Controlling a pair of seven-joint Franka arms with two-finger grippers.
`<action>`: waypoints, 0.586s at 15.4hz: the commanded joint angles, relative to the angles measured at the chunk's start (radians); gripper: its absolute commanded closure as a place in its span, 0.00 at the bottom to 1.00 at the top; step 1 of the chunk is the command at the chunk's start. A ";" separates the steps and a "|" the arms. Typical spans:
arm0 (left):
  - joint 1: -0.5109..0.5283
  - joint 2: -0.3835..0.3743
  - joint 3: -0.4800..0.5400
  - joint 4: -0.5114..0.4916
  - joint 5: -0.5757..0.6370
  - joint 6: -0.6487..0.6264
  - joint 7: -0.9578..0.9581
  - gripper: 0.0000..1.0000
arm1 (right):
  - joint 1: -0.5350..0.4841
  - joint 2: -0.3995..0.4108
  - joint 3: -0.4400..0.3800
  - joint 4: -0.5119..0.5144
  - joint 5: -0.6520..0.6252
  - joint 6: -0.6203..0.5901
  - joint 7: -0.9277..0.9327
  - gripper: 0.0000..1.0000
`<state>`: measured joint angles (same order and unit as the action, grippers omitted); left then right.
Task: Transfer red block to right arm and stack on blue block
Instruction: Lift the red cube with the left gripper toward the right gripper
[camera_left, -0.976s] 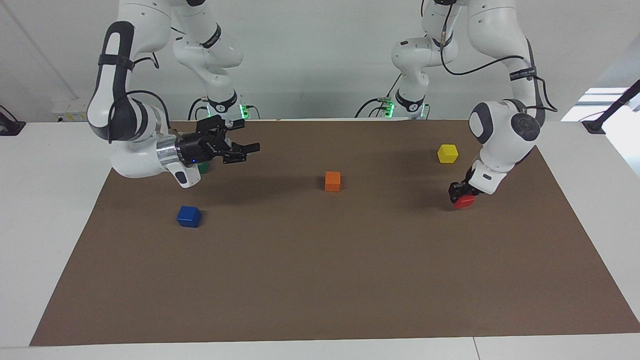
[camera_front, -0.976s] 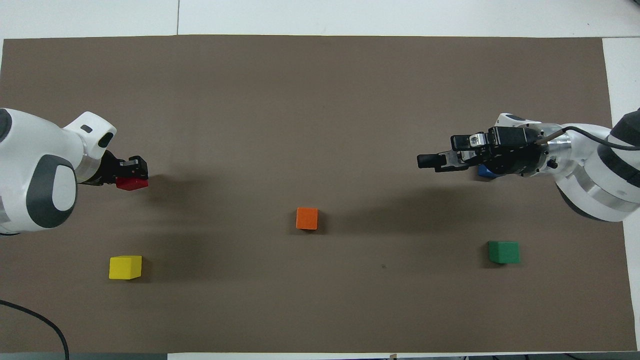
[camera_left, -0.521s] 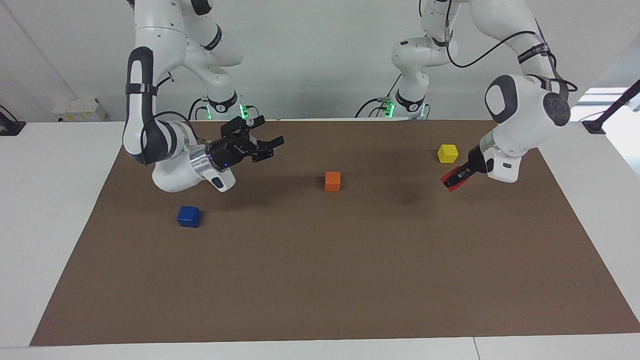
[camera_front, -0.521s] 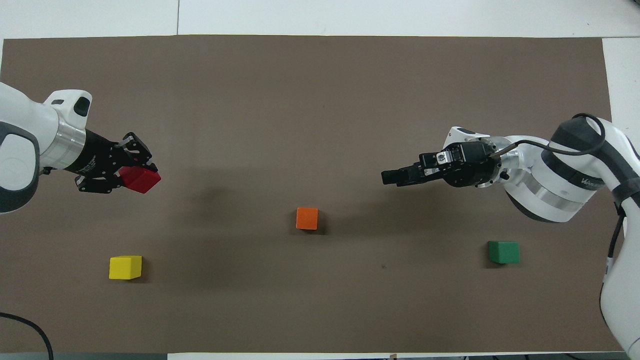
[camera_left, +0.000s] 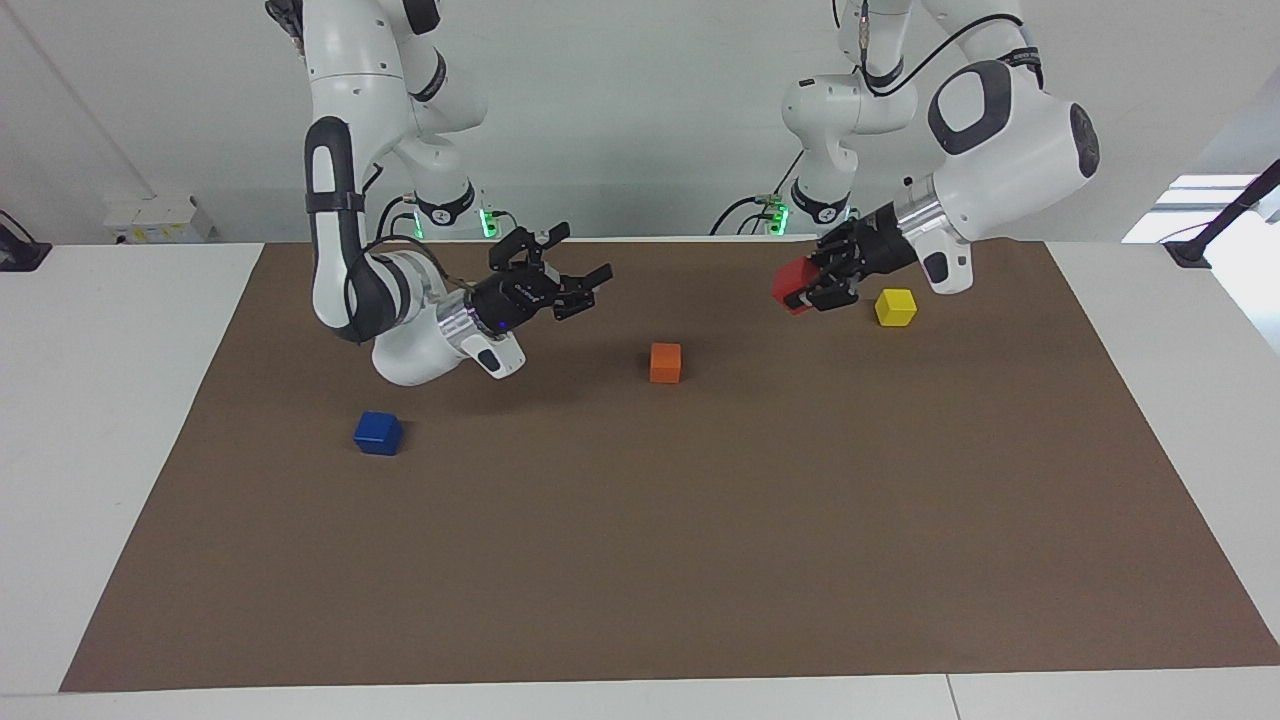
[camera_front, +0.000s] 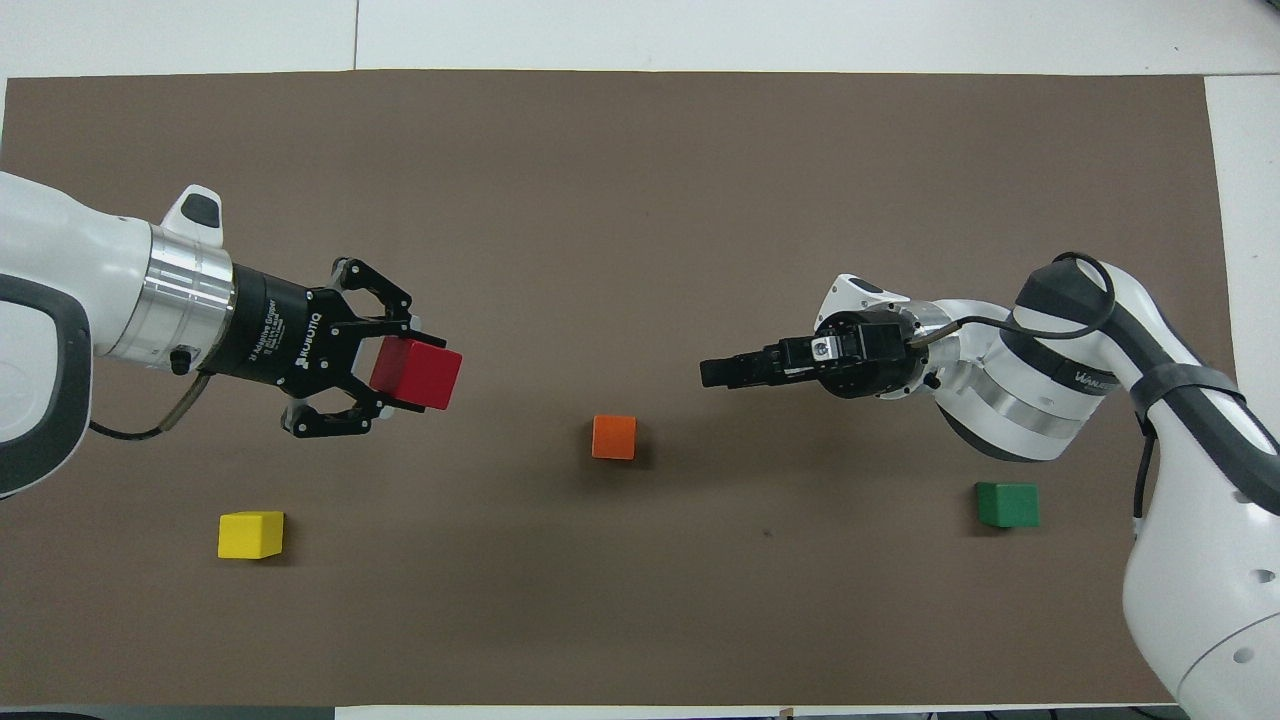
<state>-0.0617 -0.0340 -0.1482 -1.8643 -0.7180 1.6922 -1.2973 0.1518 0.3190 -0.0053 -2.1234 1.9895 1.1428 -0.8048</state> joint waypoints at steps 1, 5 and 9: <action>-0.058 -0.052 0.015 -0.036 -0.084 0.009 -0.228 1.00 | 0.028 0.005 0.001 -0.007 0.051 -0.011 -0.036 0.00; -0.076 -0.067 -0.017 -0.032 -0.159 0.050 -0.341 1.00 | 0.072 0.012 0.001 -0.006 0.119 0.005 -0.056 0.00; -0.076 -0.076 -0.115 -0.021 -0.182 0.194 -0.489 1.00 | 0.084 0.014 -0.001 -0.007 0.133 0.014 -0.063 0.00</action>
<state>-0.1298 -0.0782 -0.2302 -1.8658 -0.8790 1.8188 -1.7014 0.2340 0.3290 -0.0053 -2.1235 2.1011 1.1480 -0.8385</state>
